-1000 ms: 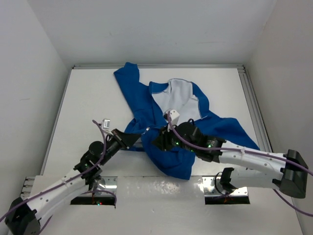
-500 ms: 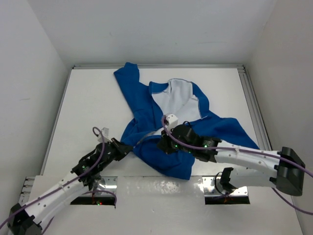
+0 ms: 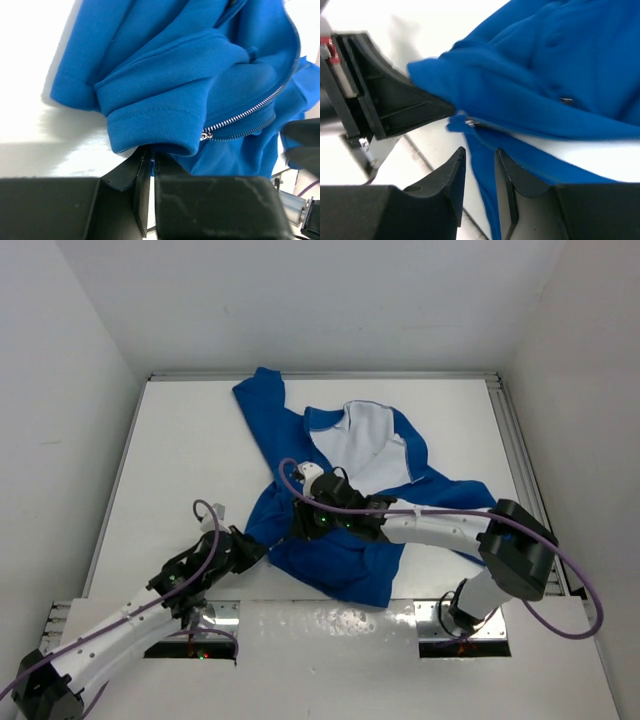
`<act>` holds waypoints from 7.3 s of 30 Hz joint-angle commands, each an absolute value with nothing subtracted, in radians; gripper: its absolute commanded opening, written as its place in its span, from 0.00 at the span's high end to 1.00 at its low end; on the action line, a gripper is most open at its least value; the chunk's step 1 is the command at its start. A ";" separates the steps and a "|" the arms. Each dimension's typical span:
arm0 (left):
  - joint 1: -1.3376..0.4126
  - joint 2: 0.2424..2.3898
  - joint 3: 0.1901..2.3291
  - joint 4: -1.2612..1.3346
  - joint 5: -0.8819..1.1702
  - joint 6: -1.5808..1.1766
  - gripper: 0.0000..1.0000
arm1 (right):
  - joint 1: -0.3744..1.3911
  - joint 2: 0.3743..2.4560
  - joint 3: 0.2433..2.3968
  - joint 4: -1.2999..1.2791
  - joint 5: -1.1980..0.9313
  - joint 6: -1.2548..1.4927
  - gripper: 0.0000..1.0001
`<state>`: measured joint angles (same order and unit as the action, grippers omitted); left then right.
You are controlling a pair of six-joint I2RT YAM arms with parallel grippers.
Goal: Zip up the jacket
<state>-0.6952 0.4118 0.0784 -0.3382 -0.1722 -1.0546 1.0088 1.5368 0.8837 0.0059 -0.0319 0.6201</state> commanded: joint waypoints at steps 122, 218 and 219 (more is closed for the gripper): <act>-0.706 0.354 0.224 -0.454 -0.233 -0.953 1.00 | 0.902 1.841 0.678 0.946 -0.523 0.699 0.58; -0.707 0.222 0.967 -0.844 -0.709 -0.629 1.00 | 0.127 1.503 1.558 -0.410 0.597 0.397 1.00; -0.707 0.247 0.951 -0.803 -0.678 -0.621 1.00 | 0.127 1.506 1.568 -0.405 0.537 0.399 1.00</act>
<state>-0.7185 0.2615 0.9234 -0.8436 -0.5453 -0.6586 0.2131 1.5265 1.4918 -0.4759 0.3714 0.4149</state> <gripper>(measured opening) 0.021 0.003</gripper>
